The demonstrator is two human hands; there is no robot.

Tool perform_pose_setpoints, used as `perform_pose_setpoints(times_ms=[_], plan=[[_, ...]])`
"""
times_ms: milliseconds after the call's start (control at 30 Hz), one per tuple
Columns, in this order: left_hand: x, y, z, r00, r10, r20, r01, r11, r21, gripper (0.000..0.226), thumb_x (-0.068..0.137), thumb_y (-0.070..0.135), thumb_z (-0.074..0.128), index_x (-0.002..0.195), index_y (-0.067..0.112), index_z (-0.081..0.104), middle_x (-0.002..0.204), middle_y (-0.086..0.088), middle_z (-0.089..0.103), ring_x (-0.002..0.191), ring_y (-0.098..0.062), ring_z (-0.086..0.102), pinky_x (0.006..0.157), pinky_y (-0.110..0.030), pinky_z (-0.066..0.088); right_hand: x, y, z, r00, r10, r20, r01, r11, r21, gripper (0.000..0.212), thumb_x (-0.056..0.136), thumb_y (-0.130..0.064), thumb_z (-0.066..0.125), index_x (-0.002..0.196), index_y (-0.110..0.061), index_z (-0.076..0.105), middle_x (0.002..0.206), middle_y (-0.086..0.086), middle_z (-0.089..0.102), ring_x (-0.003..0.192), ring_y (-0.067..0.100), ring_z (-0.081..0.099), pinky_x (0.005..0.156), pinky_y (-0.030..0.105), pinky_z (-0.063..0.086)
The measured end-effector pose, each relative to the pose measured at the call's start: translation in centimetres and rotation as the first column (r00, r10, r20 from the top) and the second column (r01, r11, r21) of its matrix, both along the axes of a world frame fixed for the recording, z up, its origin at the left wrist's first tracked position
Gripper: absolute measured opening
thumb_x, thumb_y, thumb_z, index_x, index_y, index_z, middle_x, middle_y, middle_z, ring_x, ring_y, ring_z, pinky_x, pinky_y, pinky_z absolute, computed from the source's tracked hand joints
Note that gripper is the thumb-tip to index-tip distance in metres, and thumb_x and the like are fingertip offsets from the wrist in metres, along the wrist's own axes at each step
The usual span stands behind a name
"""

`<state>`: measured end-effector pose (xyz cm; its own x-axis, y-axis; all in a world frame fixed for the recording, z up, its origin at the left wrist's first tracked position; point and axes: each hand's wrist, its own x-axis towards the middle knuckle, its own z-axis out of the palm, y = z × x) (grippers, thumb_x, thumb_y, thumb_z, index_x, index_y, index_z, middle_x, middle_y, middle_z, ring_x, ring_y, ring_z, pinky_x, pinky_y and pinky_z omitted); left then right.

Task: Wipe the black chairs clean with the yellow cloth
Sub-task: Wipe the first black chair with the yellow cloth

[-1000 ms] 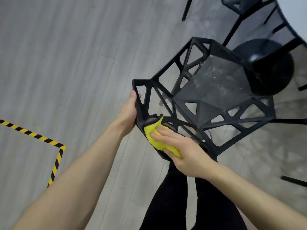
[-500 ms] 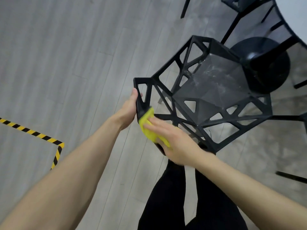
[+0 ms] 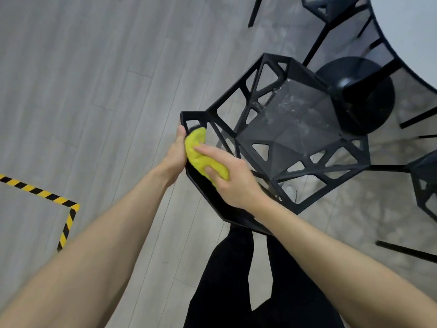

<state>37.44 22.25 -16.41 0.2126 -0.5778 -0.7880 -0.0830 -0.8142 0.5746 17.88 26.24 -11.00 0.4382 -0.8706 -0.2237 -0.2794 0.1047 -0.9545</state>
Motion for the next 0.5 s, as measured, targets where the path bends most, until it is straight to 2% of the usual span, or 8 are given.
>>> perform_pose_setpoints(times_ms=[33,67,133,233,267,333,400,500], plan=[[0.2,0.2,-0.2,1.000,0.015,-0.003,-0.015,1.000,-0.009,0.070,0.113,0.065,0.025,0.145,0.016,0.064,0.126,-0.002,0.075,0.128,-0.021,0.067,0.104,-0.034,0.053,0.9,-0.2,-0.6,0.998,0.055,0.042,-0.055,0.998,0.001,0.057,0.098,0.005,0.064,0.145,-0.027,0.065,0.156,-0.008,0.057,0.147,0.004,0.048,0.123,0.031,0.039],[0.2,0.5,-0.5,1.000,0.017,-0.007,-0.017,1.000,-0.024,0.073,0.112,0.069,0.026,0.151,0.018,0.060,0.126,-0.004,0.077,0.129,-0.023,0.068,0.106,-0.036,0.052,0.5,0.2,-1.8,0.992,0.119,0.046,-0.119,0.993,-0.008,0.059,0.097,0.008,0.063,0.145,-0.027,0.065,0.158,-0.007,0.055,0.149,0.004,0.046,0.124,0.030,0.037],[-0.3,0.9,-0.5,0.999,0.039,-0.003,-0.039,0.999,-0.029,0.083,0.106,0.078,0.019,0.165,0.026,0.042,0.150,0.004,0.064,0.142,-0.016,0.059,0.122,-0.037,0.040,-3.2,1.5,-4.9,0.980,0.186,-0.067,-0.182,0.981,0.063,0.058,0.099,0.005,0.062,0.144,-0.031,0.066,0.152,-0.011,0.059,0.142,0.002,0.051,0.122,0.032,0.041],[-1.7,0.8,0.1,0.982,0.111,0.151,-0.098,0.991,-0.091,0.079,0.107,0.075,0.013,0.169,0.030,0.033,0.173,0.009,0.035,0.159,-0.012,0.033,0.133,-0.042,0.022,-7.6,-0.4,-8.2,0.941,0.088,-0.327,-0.007,0.971,0.241,0.042,0.106,-0.021,0.060,0.145,-0.035,0.063,0.133,-0.007,0.071,0.124,0.016,0.065,0.109,0.040,0.051],[-1.9,1.1,0.2,0.962,0.159,0.224,-0.133,0.983,-0.127,0.082,0.102,0.082,0.015,0.166,0.035,0.037,0.172,0.009,0.038,0.159,-0.014,0.035,0.133,-0.046,0.023,-7.3,-1.7,-8.3,0.943,0.025,-0.333,0.061,0.968,0.245,0.041,0.105,-0.023,0.061,0.144,-0.035,0.064,0.132,-0.006,0.071,0.124,0.019,0.066,0.109,0.040,0.051],[-2.2,2.2,0.3,0.920,0.267,0.288,-0.221,0.958,-0.183,0.097,0.084,0.102,0.019,0.156,0.043,0.047,0.162,0.007,0.053,0.151,-0.018,0.048,0.129,-0.051,0.032,-4.8,-3.9,-6.7,0.979,-0.025,-0.201,0.069,0.974,0.216,0.043,0.102,-0.020,0.064,0.140,-0.040,0.066,0.134,-0.009,0.070,0.122,0.014,0.065,0.108,0.037,0.052],[-3.8,4.4,0.7,0.882,0.353,0.313,-0.299,0.931,-0.208,0.099,0.085,0.101,0.020,0.152,0.036,0.054,0.154,0.003,0.061,0.146,-0.021,0.054,0.126,-0.052,0.037,-2.1,-3.9,-4.2,0.992,0.114,-0.049,-0.106,0.985,0.137,0.051,0.097,-0.013,0.071,0.138,-0.043,0.067,0.143,-0.011,0.066,0.130,0.008,0.061,0.113,0.028,0.048],[-7.3,5.8,2.0,0.812,0.424,0.402,-0.329,0.900,-0.285,0.077,0.104,0.069,0.018,0.147,0.024,0.063,0.147,0.002,0.067,0.141,-0.017,0.057,0.124,-0.045,0.039,-3.0,-1.2,-5.4,0.919,0.387,-0.072,-0.388,0.922,-0.003,0.076,0.088,0.012,0.068,0.145,-0.039,0.063,0.164,-0.011,0.046,0.153,0.006,0.039,0.124,0.024,0.034]])
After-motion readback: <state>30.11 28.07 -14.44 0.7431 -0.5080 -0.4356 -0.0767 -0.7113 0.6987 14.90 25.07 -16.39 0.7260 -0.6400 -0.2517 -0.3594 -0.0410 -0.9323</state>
